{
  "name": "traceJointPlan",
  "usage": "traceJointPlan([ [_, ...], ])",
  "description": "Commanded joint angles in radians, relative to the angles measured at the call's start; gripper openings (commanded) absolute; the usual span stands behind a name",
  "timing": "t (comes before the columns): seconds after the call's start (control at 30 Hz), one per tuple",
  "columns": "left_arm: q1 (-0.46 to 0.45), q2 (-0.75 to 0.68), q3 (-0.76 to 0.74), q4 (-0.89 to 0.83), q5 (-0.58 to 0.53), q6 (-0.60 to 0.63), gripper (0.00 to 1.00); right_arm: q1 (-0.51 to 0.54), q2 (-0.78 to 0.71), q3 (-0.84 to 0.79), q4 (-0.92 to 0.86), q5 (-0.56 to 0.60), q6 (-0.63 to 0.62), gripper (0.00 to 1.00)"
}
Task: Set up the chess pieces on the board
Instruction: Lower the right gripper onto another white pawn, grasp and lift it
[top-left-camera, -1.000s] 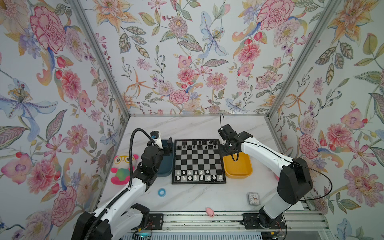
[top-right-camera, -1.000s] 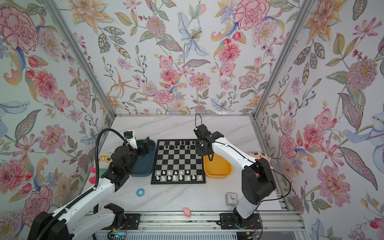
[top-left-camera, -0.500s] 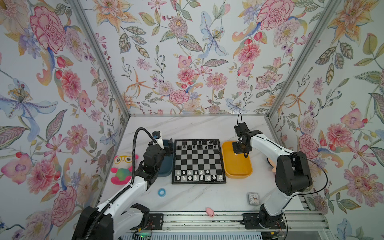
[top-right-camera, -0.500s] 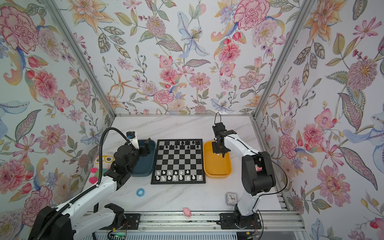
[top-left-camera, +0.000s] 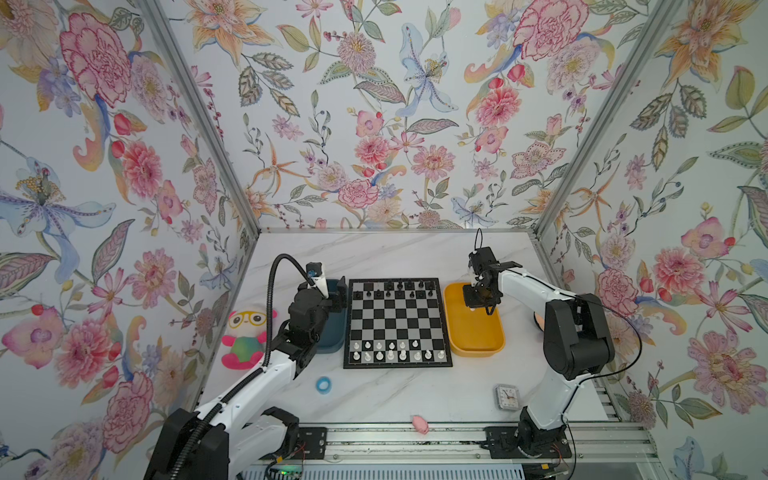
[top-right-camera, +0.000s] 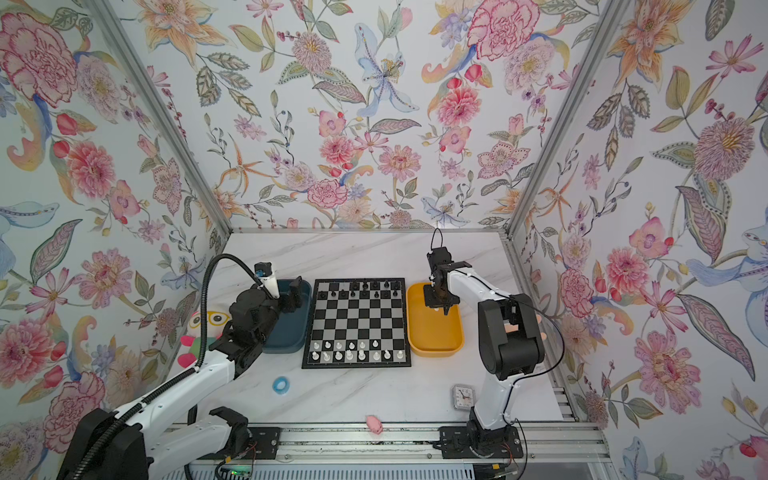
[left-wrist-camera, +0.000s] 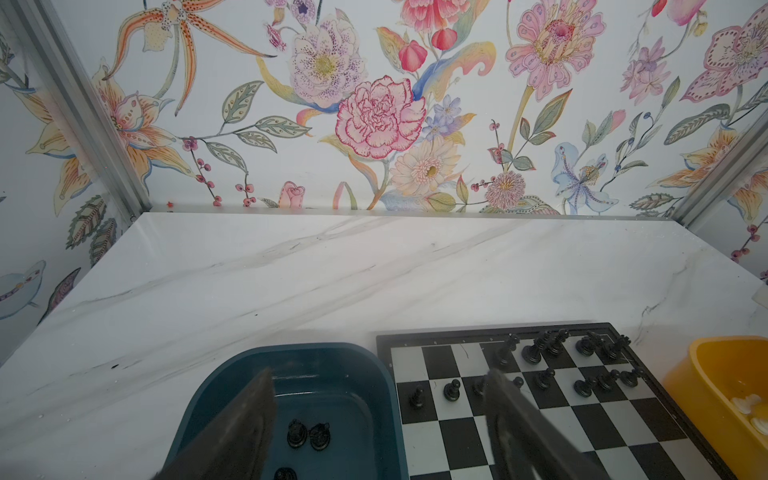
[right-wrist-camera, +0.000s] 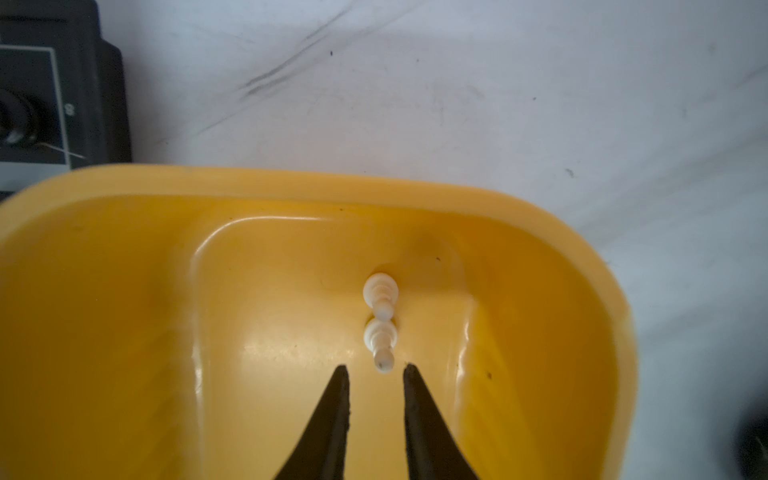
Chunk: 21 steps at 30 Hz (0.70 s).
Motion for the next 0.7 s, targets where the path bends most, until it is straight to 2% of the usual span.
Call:
traceJointPlan([
  [0.0,0.014,0.007,0.034,0.014,-0.003,0.004,0.80,-0.006,0.027,-0.003,0.004,-0.018,-0.013,0.24],
  [0.67,0.014,0.005,0.030,0.013,-0.004,0.005,0.80,-0.023,0.058,-0.001,0.018,-0.025,-0.016,0.18],
])
